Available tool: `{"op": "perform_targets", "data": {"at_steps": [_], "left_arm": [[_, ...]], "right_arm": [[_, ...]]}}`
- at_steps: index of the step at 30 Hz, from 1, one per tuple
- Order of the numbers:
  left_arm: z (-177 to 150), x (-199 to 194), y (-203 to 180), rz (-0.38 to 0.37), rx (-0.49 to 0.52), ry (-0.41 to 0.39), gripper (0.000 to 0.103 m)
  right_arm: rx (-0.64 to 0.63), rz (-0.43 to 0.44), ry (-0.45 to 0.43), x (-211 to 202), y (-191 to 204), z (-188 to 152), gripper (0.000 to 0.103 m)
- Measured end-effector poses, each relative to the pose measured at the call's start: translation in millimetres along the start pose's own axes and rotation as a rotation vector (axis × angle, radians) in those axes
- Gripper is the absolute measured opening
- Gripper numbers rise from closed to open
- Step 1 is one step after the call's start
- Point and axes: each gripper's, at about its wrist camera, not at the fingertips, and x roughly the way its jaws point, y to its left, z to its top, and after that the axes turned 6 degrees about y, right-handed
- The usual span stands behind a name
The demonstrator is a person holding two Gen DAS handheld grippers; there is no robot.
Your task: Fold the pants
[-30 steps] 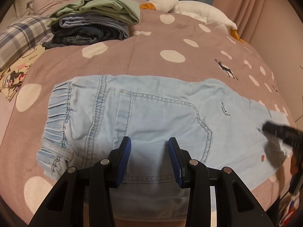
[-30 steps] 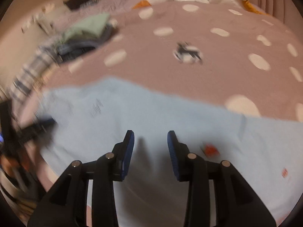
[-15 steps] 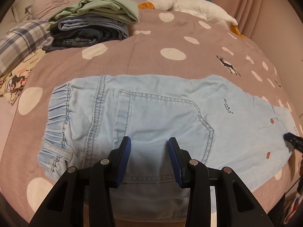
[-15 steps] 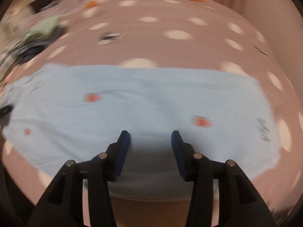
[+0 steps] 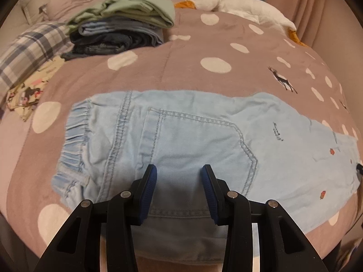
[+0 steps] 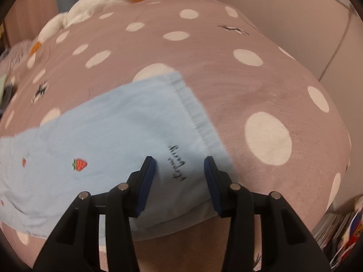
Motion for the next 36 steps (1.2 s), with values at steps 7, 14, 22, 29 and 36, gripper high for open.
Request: {"op": "perform_targets", "data": {"at_steps": [7,14,22,29,36], "left_arm": [[-4,-31,-41,-0.085,0.093,-0.096,0.040],[-21,-8,-97,-0.148,0.267,-0.005,0.040],[-28,6,-95,-0.135,0.280,0.033,0.041],[-26,8,-104,-0.128,0.283,0.041,0.054],[-25,9,-107,-0.120,0.290,0.049,0.057]], "right_arm": [[-0.095,0.135,-0.058,-26,36,-9,0.046],[-0.133,0.147,-0.009,-1,49,-24,0.046],[0.220,0.189,-0.044,-14,-63,-5,0.048],[0.441,0.384,-0.019,-29,-111,-44,0.049],[0.526,0.509,0.029,-9,-87,-60,0.048]]}}
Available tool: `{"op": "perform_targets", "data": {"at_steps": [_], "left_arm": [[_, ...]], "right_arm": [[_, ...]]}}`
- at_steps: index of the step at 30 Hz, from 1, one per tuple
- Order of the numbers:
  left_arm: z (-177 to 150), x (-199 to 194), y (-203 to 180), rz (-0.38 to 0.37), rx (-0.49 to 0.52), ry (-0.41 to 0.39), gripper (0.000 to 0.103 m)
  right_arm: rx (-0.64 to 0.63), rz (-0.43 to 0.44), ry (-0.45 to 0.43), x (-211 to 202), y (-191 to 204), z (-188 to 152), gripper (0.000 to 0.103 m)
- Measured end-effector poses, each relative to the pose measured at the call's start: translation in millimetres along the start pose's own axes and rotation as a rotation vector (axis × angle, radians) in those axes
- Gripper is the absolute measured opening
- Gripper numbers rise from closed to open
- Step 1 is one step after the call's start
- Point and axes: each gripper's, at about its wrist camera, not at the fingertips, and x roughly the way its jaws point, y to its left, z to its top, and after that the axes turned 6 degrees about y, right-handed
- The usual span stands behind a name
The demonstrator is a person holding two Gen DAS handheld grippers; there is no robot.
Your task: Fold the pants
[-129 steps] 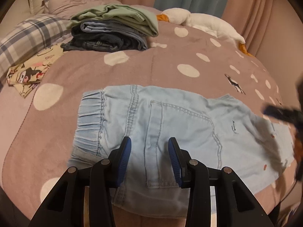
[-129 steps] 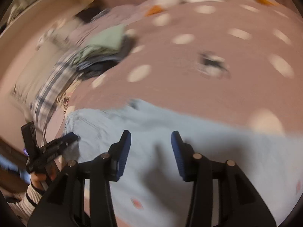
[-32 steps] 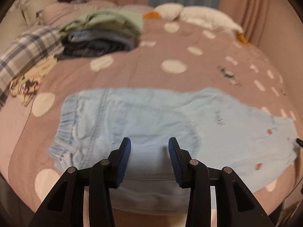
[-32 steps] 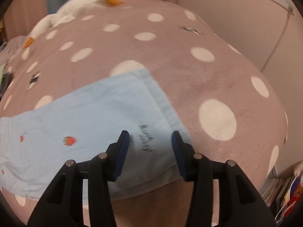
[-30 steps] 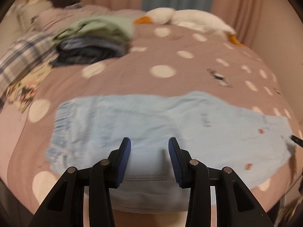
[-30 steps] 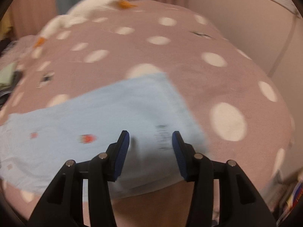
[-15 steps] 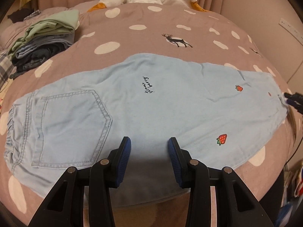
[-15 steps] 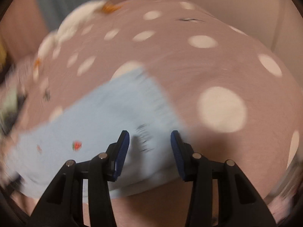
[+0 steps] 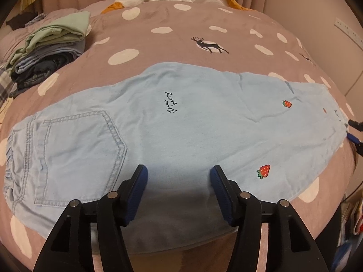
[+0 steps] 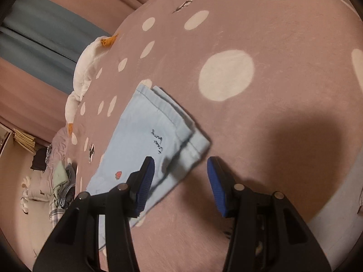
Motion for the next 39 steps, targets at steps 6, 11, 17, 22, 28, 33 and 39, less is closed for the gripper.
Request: {"op": "perform_targets", "data": {"at_steps": [6,11,17,22,28,33,39], "left_arm": [[0,0,0,0.005,0.007,0.002,0.058],[2,1,1,0.003,0.010,0.006,0.058],[3,0,1,-0.001,0.001,0.010,0.058],[13,-12,4,-0.126,-0.086,0.000,0.058],[32,-29,-17,-0.407,-0.125,-0.031,0.058],[40,-9,-25,-0.674,-0.259,0.026,0.058],[35,35,-32,-0.856,-0.419,0.135,0.058]], "right_arm": [[0.045,0.004,-0.053,15,6,9,0.016],[0.024,0.039,-0.122,0,19,10,0.013],[0.024,-0.054,-0.058,15,18,12,0.013],[-0.335,-0.073,-0.188,-17,103,-7,0.013],[-0.780,-0.084,-0.215,-5,200,-73,0.014],[-0.955,-0.045,-0.124,38,233,-135,0.014],[-1.080,-0.055,-0.050,75,248,-186,0.013]]}}
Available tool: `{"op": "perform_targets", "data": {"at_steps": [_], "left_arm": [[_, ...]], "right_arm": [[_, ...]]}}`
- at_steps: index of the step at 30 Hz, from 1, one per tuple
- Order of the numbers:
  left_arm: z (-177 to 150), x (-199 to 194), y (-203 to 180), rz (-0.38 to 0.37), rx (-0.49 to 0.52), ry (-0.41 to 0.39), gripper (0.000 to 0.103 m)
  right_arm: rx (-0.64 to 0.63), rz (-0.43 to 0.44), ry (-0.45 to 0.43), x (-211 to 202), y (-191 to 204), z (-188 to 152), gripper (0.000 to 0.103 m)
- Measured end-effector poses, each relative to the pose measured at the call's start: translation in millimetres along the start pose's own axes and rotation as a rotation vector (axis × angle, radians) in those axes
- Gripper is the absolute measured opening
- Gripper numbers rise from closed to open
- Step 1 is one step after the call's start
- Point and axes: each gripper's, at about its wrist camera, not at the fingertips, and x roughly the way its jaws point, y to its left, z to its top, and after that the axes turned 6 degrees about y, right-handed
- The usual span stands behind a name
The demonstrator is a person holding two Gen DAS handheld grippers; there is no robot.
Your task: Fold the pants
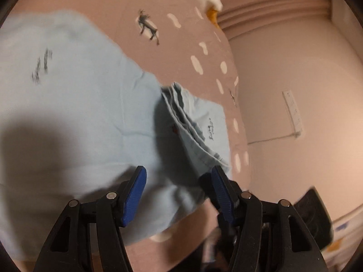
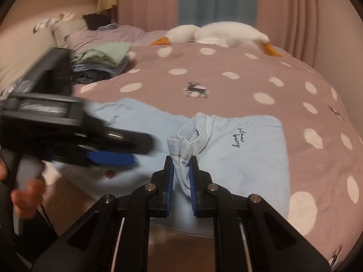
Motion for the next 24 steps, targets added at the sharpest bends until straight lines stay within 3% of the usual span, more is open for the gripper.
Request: {"op": "perform_targets", "data": {"at_steps": [7,12,13,14,16,19,24], "left_arm": [[18,2,18,-0.169,-0.134,-0.017,0.058],[30,10,18,-0.160,-0.141,0.022,0.056],[31,10,17,-0.137,-0.132,0.018,0.045],[33,9,14,-0.094,-0.111,0.017,0.028],[34,5,11,-0.023,-0.071,0.027,0.015],[33,-12,10,0.050,-0.033,-0.024,0.008],[30,-47,10,0.132,0.016,-0.125,0.005]], "right_arm": [[-0.024,0.038,0.017,8,7,3,0.013],[-0.088,0.054,0.011,10,28,3,0.013],[-0.103,0.056,0.011,10,33,3,0.013],[-0.133,0.058,0.012,11,40,2,0.013],[-0.173,0.058,0.009,11,50,2,0.014],[-0.241,0.058,0.005,13,69,5,0.014],[-0.302,0.098,-0.022,14,94,15,0.015]]}}
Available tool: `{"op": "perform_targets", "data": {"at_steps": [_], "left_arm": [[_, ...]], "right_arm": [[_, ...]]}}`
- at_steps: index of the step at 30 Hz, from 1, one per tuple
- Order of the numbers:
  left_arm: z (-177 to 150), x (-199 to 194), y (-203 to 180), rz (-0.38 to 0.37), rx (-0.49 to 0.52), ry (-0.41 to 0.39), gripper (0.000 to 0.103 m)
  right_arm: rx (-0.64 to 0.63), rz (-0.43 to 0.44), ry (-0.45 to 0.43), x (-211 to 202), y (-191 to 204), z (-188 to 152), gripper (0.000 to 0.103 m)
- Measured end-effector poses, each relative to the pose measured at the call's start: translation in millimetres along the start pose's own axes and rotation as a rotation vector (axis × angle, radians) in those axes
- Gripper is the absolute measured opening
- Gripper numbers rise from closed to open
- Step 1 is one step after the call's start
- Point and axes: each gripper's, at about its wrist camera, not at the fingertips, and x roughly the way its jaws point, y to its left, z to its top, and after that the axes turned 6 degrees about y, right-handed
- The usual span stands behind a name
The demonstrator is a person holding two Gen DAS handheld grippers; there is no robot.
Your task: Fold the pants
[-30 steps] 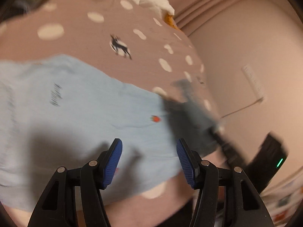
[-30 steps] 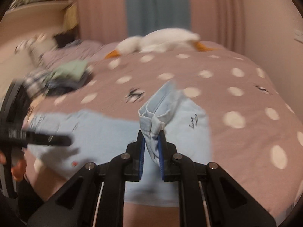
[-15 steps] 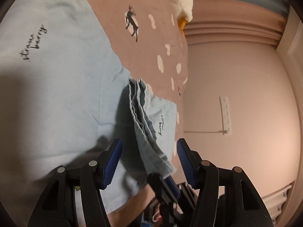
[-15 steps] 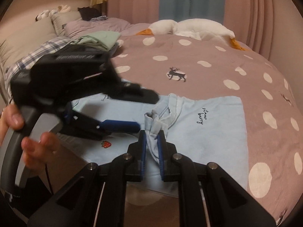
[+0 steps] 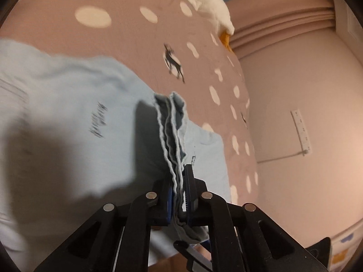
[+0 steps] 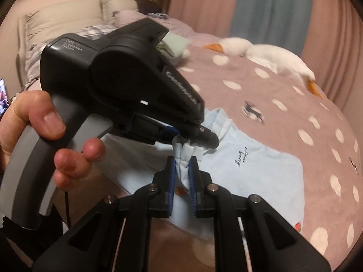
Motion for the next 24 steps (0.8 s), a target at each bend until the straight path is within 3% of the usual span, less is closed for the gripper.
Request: {"op": "perform_targets", "data": {"at_steps": [5,7,11,13,15,17,19,20,21,22,24], "left_arm": [[-2,1,18,0.132,-0.011,-0.017,0.005],[-3,5,25,0.206,-0.012,-0.007,0.005],[-2,-8,25,0.238,0.006,-0.027,0.005],[-3,-20,23,0.262,0.030,-0.051,0.005],[-3,-28,15,0.239,0.054,-0.076,0.005],[-6,-27,1,0.204,0.098,-0.080,0.005],[-10,-18,-13,0.167,0.148,-0.049,0.005],[-13,-11,-20,0.154,0.169,-0.031,0.005],[-17,-2,-26,0.151,0.193,-0.007,0.005],[-21,6,-29,0.164,0.211,0.014,0.005],[-26,26,-29,0.218,0.215,0.043,0.005]], "right_arm": [[0.007,0.097,0.072,27,14,6,0.016],[0.019,0.133,0.115,38,17,3,0.026],[0.069,0.186,0.136,32,8,1,0.034],[0.116,0.230,0.105,12,-9,4,0.044],[0.172,0.249,0.064,-5,-27,4,0.046],[0.268,0.212,0.037,-18,-57,2,0.046],[0.330,0.122,0.055,-18,-79,-2,0.043],[0.357,0.049,0.082,-14,-90,-6,0.037],[0.373,-0.011,0.115,-10,-97,-11,0.019],[0.384,-0.057,0.154,-4,-104,-17,0.011],[0.400,-0.077,0.184,4,-113,-30,0.012]]}}
